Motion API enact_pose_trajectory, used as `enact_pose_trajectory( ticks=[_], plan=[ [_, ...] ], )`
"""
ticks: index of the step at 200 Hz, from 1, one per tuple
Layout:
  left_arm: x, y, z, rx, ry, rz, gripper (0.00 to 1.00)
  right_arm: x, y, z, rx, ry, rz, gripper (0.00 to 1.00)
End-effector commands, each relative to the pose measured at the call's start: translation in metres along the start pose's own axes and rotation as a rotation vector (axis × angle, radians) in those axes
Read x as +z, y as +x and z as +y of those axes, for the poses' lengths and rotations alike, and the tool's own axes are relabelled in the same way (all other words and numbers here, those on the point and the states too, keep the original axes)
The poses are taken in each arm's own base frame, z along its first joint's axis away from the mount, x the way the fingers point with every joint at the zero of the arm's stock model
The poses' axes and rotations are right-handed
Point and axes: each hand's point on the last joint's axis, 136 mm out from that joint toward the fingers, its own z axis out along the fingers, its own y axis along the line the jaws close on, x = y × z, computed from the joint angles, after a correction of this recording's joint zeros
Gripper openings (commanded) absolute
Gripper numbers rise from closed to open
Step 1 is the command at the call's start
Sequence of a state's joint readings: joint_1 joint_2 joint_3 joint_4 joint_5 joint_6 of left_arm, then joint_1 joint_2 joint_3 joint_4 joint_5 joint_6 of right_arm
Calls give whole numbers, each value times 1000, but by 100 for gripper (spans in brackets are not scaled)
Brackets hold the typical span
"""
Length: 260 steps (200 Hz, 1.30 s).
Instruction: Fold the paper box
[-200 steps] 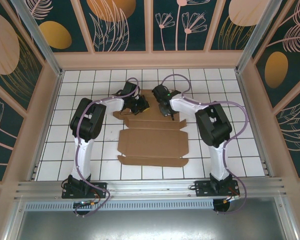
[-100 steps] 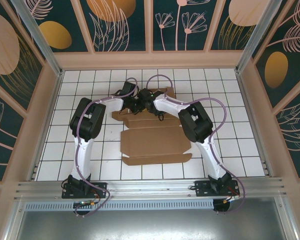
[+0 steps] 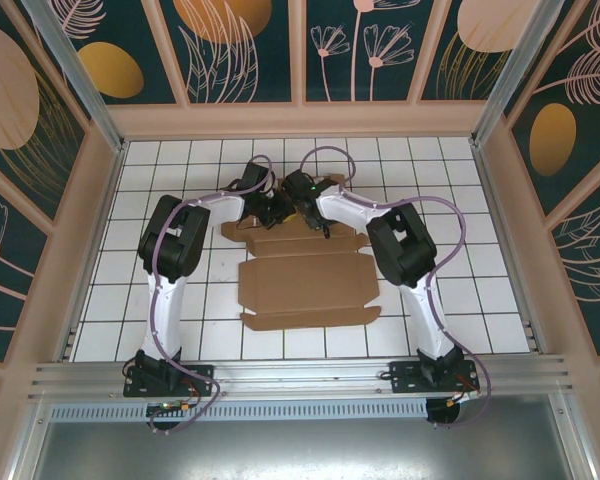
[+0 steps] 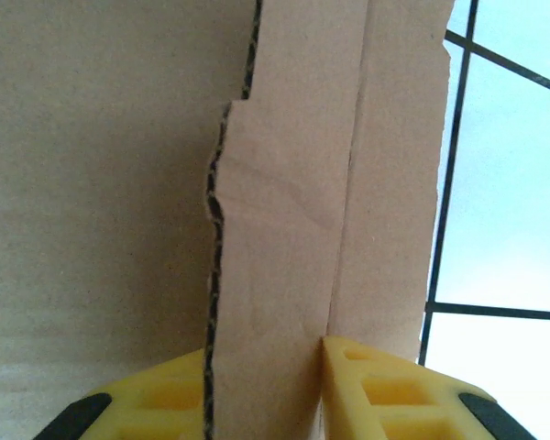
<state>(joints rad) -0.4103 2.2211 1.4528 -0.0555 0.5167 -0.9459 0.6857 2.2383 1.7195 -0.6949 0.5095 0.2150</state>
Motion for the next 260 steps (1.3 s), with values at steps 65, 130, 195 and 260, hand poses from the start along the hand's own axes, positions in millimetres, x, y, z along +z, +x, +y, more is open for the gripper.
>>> enact_pose_trajectory(
  ticks=[65, 130, 195, 260],
  plan=[
    [7, 9, 16, -35, -21, 39, 0, 16, 16, 44, 60, -247, 71, 41],
    [3, 1, 27, -54, -45, 15, 0, -31, -22, -28, 151, -112, -86, 40],
    [2, -4, 35, -62, -68, 6, 0, -29, -2, -95, 218, -36, -66, 35],
    [3, -5, 40, -60, -84, 4, 0, 4, 26, -137, 191, 82, 6, 11]
  ],
)
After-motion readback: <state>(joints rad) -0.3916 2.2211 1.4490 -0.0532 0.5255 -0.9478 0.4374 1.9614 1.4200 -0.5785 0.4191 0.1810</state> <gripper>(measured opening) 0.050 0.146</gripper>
